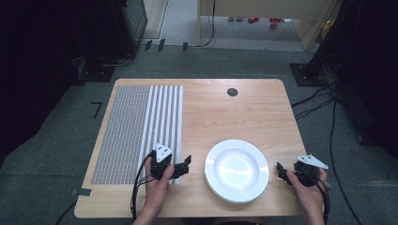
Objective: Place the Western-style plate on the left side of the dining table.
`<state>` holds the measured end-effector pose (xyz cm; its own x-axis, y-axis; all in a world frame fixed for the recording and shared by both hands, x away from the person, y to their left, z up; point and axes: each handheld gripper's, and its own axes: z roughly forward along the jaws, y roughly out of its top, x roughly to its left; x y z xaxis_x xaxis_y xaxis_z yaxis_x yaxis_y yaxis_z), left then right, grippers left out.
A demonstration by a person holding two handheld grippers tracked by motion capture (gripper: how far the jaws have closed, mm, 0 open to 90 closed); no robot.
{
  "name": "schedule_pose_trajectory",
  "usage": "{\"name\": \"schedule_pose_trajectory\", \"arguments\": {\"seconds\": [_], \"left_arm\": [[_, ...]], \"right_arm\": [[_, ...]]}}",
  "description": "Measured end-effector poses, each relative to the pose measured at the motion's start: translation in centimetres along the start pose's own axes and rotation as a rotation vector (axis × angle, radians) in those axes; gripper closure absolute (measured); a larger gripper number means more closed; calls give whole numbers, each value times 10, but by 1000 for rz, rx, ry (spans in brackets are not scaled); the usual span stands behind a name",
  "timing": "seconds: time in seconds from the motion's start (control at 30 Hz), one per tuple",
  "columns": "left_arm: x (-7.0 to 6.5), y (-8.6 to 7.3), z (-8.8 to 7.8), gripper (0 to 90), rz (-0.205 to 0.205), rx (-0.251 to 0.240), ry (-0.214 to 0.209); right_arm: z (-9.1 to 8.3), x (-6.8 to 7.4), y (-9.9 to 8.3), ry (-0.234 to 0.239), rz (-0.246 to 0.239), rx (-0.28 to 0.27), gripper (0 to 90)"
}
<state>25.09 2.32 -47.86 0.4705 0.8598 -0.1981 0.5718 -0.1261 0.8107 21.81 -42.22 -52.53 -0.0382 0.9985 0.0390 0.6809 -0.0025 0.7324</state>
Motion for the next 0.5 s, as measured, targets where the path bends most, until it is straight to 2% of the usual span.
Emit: {"name": "schedule_pose_trajectory", "arguments": {"seconds": [0.03, 0.07, 0.17, 0.23, 0.3, 0.37, 0.4, 0.5], "left_arm": [[-4, -1, 1, 188, 2, -3, -17], [-4, -1, 1, 188, 2, -3, -17], [-10, -2, 3, 188, -10, 7, -59], [-12, -2, 4, 188, -12, 7, -64], [-14, -2, 5, 188, -11, 11, -73], [-16, -3, 5, 188, -13, 15, -78], [-17, -3, 6, 189, -12, 15, -87], [-23, -4, 7, 188, -9, 10, -108]], "right_arm": [[0, -1, 1, 7, 18, 0, 138], [-1, -2, 1, 11, 32, 2, 139], [-3, -1, 3, 23, 55, 10, 141], [-4, 0, 4, 24, 58, 7, 140], [-11, 2, 7, 23, 70, -21, 141], [-13, 2, 8, 31, 85, -27, 141], [-18, 3, 10, 60, 109, -44, 141], [-25, 8, 13, 62, 106, -64, 143]]}}
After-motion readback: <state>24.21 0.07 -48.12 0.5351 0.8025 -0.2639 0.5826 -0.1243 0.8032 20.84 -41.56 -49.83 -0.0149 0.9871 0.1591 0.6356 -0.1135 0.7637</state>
